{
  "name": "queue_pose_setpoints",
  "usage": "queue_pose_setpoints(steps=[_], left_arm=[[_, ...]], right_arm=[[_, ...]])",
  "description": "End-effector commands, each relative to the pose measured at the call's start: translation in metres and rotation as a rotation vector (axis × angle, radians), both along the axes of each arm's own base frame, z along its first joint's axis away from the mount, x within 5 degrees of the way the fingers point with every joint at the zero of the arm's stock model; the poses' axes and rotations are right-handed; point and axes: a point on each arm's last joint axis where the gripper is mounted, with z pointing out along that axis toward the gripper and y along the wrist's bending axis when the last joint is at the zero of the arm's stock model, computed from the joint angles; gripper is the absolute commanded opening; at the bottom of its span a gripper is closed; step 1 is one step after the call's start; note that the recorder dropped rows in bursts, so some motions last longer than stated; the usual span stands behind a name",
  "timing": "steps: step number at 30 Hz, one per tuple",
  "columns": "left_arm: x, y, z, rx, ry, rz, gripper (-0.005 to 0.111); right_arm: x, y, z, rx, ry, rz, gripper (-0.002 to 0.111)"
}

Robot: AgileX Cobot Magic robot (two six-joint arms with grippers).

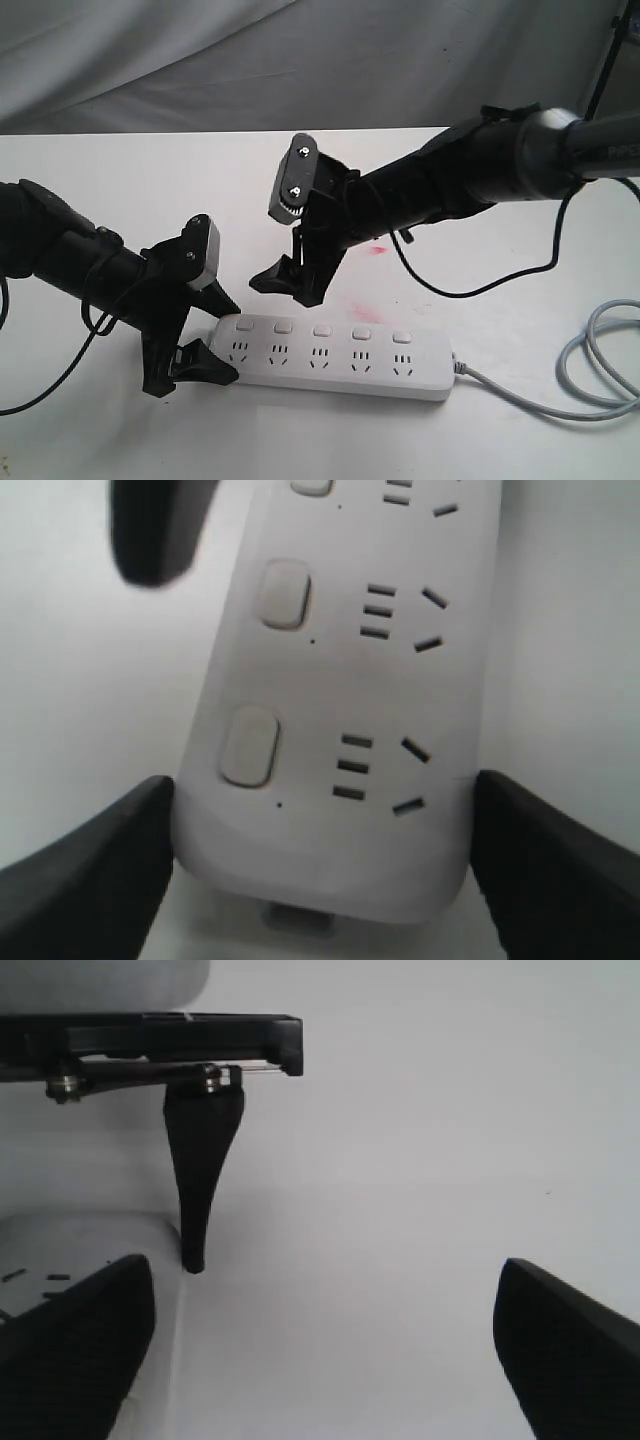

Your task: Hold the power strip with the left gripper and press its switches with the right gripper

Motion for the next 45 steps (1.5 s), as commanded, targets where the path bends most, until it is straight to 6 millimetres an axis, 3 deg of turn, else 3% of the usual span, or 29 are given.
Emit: queue_pose_setpoints(steps=[1,22,29,38,45], left_arm=[[0.001,-0.003,0.001,-0.007,-0.006,0.000,0.000],[0.001,-0.003,0.001,-0.007,-0.006,0.000,0.000],[0.001,-0.003,0.001,-0.007,-0.006,0.000,0.000],[0.001,-0.003,0.001,-0.007,-0.006,0.000,0.000],[0.001,-0.003,0.001,-0.007,-0.006,0.000,0.000]], right_arm=[[-0.001,0.012,0.001,-0.015,-0.027,0.017,0.084],[-0.003,0.018,0.000,-0.026,-0.033,0.017,0.084],[-0.001,0.019,-0.017,-0.032,-0.013,0.019,0.084],[0.000,0.020,-0.017,-0.014,-0.008,0.007,0.084],[0.000,0.024,-0.028,-0.037,-0.001,0.007,0.084]])
